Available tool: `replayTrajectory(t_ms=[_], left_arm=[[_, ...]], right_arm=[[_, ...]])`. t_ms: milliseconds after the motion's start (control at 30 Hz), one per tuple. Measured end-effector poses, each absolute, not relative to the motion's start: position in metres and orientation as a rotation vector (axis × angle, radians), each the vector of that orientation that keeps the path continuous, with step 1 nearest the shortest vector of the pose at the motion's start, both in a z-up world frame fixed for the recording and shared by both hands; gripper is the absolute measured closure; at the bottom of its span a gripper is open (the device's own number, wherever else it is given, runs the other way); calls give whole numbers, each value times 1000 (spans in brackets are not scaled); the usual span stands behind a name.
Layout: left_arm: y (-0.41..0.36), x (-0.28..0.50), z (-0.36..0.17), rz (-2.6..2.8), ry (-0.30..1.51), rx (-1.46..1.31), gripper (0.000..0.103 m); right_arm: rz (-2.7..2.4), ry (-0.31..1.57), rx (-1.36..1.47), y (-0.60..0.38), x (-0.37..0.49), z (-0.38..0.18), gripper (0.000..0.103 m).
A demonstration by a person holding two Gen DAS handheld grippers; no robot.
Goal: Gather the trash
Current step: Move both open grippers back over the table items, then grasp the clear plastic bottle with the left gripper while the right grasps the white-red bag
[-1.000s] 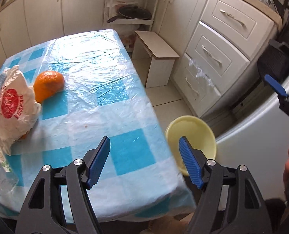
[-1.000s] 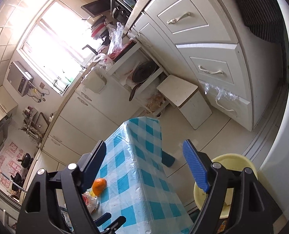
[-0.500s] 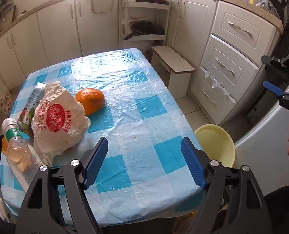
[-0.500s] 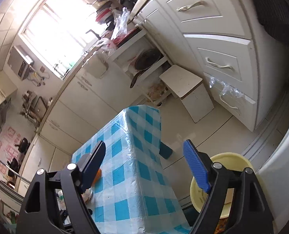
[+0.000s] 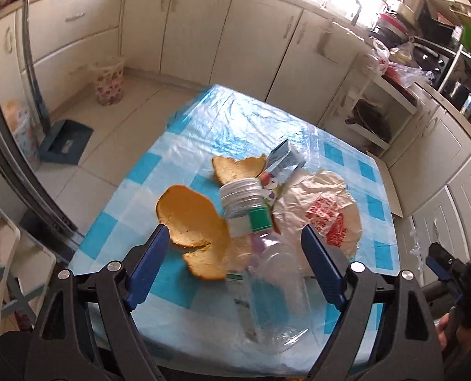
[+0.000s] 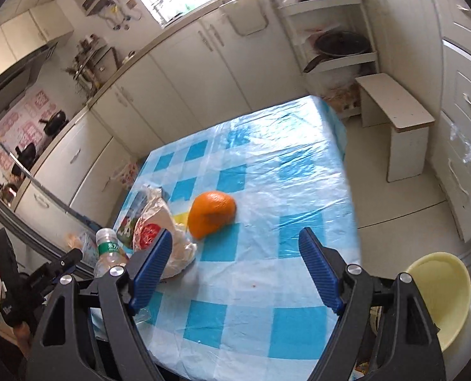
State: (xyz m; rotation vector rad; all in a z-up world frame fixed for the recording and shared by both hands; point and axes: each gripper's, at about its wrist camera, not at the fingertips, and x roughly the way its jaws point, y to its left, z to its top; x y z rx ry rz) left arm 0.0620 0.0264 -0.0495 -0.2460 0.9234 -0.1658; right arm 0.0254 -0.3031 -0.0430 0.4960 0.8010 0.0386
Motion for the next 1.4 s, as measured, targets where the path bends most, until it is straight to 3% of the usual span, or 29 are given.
replayTrajectory(t_ms=[400, 667, 933, 1000, 1133, 1233, 1267, 1400], left_arm=[[20, 62, -97, -299, 1129, -249, 21], [22, 71, -109, -346, 1182, -321, 12], [1, 79, -117, -368, 1190, -293, 10], [-3, 80, -117, -361, 1186, -283, 10], [-9, 83, -114, -345, 1166, -263, 15], [-9, 81, -110, -355, 1153, -277, 27], [-9, 81, -109, -362, 1148, -282, 34], [-11, 79, -102, -353, 1130, -260, 39]], right_arm=[[105, 896, 384, -222, 89, -75, 20], [133, 926, 385, -208, 106, -87, 20], [177, 942, 465, -221, 116, -97, 21], [200, 949, 489, -225, 118, -98, 37], [229, 971, 510, -230, 122, -102, 56], [242, 946, 530, -235, 119, -96, 88], [245, 939, 539, -237, 117, -94, 91], [260, 916, 553, -240, 113, -87, 92]])
